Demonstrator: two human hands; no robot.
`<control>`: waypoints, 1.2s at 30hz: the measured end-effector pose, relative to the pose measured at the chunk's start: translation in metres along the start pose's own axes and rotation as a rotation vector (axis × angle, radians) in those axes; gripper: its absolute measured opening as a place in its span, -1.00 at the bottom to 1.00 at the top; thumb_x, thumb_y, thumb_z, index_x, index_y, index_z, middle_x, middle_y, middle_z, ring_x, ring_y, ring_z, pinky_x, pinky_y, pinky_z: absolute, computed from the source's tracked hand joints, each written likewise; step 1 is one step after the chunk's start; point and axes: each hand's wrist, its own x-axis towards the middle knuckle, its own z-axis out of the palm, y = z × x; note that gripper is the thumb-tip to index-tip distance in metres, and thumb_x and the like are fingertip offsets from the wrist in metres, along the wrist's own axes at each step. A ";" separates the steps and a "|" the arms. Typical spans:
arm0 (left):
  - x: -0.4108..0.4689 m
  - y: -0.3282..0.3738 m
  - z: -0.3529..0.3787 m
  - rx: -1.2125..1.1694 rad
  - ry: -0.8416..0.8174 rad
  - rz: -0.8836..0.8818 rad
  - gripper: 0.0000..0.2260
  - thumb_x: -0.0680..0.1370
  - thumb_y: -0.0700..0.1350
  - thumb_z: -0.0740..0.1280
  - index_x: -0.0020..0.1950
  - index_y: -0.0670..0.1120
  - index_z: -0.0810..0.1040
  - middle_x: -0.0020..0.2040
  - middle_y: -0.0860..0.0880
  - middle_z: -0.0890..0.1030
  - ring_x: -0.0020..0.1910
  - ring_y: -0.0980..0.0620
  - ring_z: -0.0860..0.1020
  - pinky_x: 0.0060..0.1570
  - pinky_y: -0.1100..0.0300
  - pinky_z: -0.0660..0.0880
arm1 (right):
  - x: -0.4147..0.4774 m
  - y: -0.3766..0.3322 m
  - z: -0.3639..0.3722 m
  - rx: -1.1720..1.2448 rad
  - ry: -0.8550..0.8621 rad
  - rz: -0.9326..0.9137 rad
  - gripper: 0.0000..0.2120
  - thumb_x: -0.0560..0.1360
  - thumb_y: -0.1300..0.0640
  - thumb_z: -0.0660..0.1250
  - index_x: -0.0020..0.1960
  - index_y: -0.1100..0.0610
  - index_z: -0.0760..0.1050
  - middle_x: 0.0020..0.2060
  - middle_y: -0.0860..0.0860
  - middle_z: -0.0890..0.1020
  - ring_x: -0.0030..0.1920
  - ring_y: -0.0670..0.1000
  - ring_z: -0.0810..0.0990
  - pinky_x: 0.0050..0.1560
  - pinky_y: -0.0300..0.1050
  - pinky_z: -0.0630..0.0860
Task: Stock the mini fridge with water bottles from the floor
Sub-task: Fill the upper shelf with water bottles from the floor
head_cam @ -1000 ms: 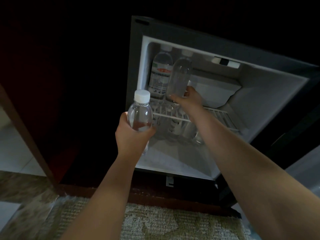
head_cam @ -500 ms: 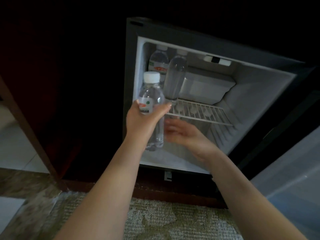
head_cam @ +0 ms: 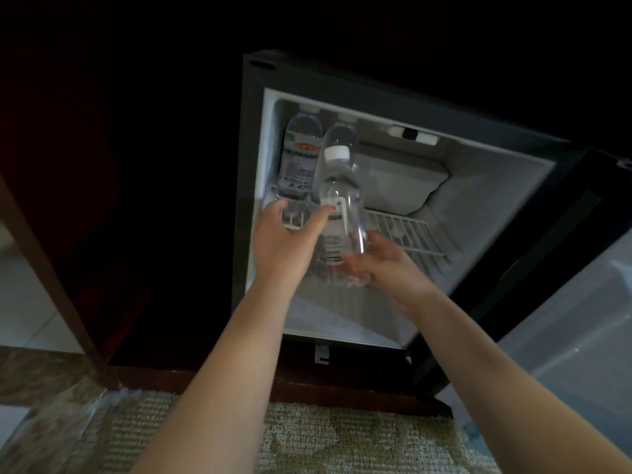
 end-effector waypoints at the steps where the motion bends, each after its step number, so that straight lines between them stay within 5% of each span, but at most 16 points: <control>1: 0.002 -0.004 -0.003 0.082 0.088 0.020 -0.63 0.43 0.06 0.41 0.19 -0.03 0.50 0.17 0.01 0.52 0.19 0.01 0.48 0.16 0.10 0.44 | 0.003 -0.002 -0.004 0.021 0.028 0.022 -0.68 0.46 0.19 0.41 0.19 0.20 0.49 -0.01 0.14 0.69 -0.06 0.11 0.69 0.03 0.00 0.58; 4: 0.003 -0.008 -0.010 0.285 0.240 0.067 -0.54 0.48 -0.04 0.36 0.35 -0.11 0.39 0.34 -0.12 0.35 0.33 -0.10 0.33 0.22 0.09 0.33 | 0.012 -0.005 -0.017 0.160 0.073 0.047 -0.83 0.51 0.17 0.34 0.08 0.19 0.51 -0.14 0.06 0.71 -0.22 0.01 0.71 -0.18 -0.13 0.61; 6: 0.003 -0.008 -0.012 0.319 0.268 0.109 -0.46 0.48 -0.06 0.35 0.42 -0.13 0.29 0.41 -0.13 0.26 0.36 -0.11 0.29 0.26 0.09 0.33 | 0.023 -0.007 -0.023 0.198 0.113 0.048 -0.76 0.51 0.16 0.34 0.16 0.21 0.52 -0.06 0.09 0.71 -0.16 0.04 0.71 -0.12 -0.10 0.62; 9: 0.003 -0.010 -0.009 0.354 0.244 0.153 -0.37 0.48 -0.07 0.35 0.48 -0.16 0.18 0.48 -0.13 0.16 0.43 -0.11 0.22 0.33 0.11 0.28 | 0.046 -0.006 -0.031 0.193 0.167 0.057 -0.66 0.51 0.18 0.34 0.26 0.24 0.47 -0.02 0.10 0.69 -0.07 0.08 0.69 0.07 -0.01 0.60; 13: 0.000 -0.014 -0.005 0.428 0.220 0.173 -0.27 0.50 -0.04 0.35 0.54 -0.13 0.03 0.54 -0.12 0.03 0.51 -0.09 0.08 0.42 0.13 0.13 | 0.073 -0.006 -0.039 0.161 0.217 0.106 -0.52 0.43 0.10 0.44 0.30 0.19 0.41 0.03 0.09 0.68 -0.04 0.07 0.70 -0.26 -0.07 0.61; 19: -0.001 -0.014 -0.004 0.481 0.199 0.175 -0.25 0.51 -0.02 0.33 0.56 -0.12 -0.03 0.56 -0.11 -0.04 0.52 -0.08 0.01 0.43 0.13 0.10 | 0.088 -0.009 -0.048 0.005 0.236 0.089 -0.59 0.42 0.06 0.46 0.18 0.13 0.40 -0.03 0.05 0.65 -0.08 0.06 0.66 -0.13 -0.07 0.57; 23: 0.001 -0.017 -0.005 0.489 0.191 0.191 -0.24 0.51 -0.01 0.34 0.56 -0.11 -0.04 0.56 -0.11 -0.04 0.52 -0.08 0.01 0.43 0.14 0.08 | 0.102 -0.005 -0.046 0.011 0.291 0.008 -0.52 0.38 0.12 0.50 0.19 0.18 0.36 -0.07 0.10 0.63 -0.18 0.05 0.66 -0.29 -0.12 0.46; 29: 0.001 -0.023 -0.012 0.498 0.161 0.227 -0.25 0.51 -0.04 0.33 0.56 -0.08 -0.04 0.56 -0.07 -0.03 0.52 -0.08 0.02 0.43 0.11 0.10 | 0.119 0.006 -0.037 0.090 0.321 -0.058 -0.52 0.40 0.35 0.43 0.24 0.23 0.30 -0.03 0.07 0.61 -0.05 0.10 0.61 0.09 0.13 0.52; 34: 0.004 -0.028 -0.017 0.475 0.152 0.244 -0.26 0.51 -0.05 0.32 0.56 -0.04 -0.04 0.57 -0.01 -0.03 0.53 -0.03 0.05 0.46 0.09 0.16 | 0.135 0.009 -0.025 0.140 0.356 -0.078 -0.37 0.37 0.38 0.46 0.32 0.25 0.22 0.05 0.12 0.60 0.00 0.09 0.62 -0.06 -0.02 0.59; 36: 0.005 -0.029 -0.019 0.478 0.139 0.254 -0.27 0.51 -0.05 0.31 0.56 -0.04 -0.05 0.57 0.00 -0.04 0.53 0.00 0.04 0.45 0.13 0.14 | 0.138 0.008 -0.029 0.054 0.323 -0.064 -0.32 0.35 0.30 0.50 0.33 0.22 0.20 0.12 0.13 0.58 0.08 0.11 0.61 0.05 0.07 0.58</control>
